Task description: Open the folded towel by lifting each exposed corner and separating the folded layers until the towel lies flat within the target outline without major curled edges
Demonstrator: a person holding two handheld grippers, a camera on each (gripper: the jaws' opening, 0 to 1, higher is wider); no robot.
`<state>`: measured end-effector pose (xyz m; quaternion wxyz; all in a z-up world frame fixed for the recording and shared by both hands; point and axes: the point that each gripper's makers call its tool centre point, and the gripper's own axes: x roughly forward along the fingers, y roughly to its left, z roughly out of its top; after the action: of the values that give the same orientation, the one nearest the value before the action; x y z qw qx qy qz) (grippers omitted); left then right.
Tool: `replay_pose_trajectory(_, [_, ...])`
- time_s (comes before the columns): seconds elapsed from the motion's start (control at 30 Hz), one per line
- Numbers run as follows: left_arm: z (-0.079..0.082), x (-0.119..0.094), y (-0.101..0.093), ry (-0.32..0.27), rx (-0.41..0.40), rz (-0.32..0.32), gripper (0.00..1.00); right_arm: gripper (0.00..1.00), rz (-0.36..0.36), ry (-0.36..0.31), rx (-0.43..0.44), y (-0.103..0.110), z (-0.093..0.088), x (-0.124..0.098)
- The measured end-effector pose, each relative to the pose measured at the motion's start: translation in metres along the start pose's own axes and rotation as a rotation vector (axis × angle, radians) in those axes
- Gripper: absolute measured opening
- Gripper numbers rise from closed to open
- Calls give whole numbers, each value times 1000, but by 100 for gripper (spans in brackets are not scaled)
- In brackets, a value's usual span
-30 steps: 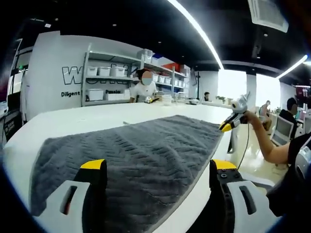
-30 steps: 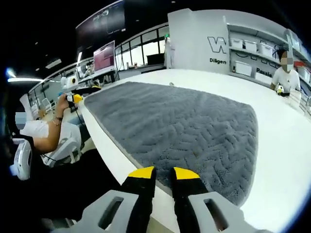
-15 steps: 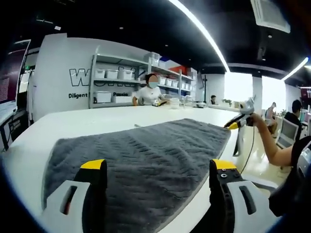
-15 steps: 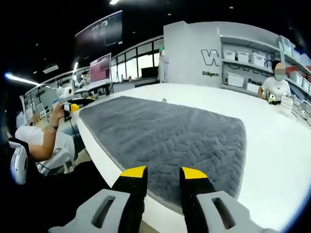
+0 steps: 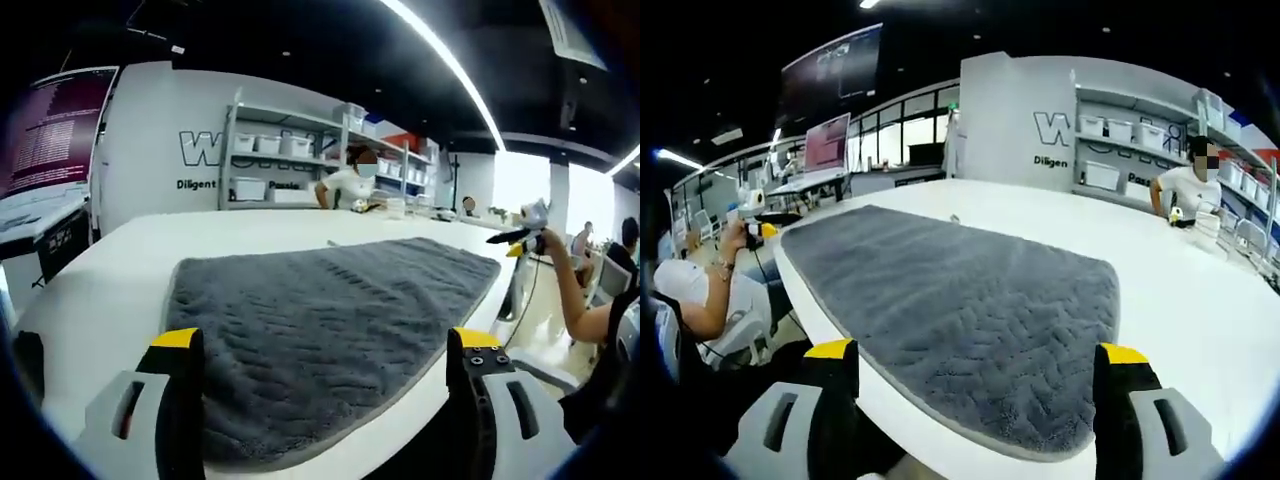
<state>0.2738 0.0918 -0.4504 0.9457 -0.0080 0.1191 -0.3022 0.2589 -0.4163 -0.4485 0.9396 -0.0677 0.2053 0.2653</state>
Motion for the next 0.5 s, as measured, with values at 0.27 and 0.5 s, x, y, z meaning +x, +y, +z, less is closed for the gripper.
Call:
replay_pose_trajectory(0.27, [-4, 1, -1, 12, 3, -7, 99, 99, 3, -15, -5, 5, 6, -3])
replay_pose_trajectory(0.5, [-6, 3, -8, 18, 10, -28, 99, 99, 12, -21, -3, 8, 7, -2])
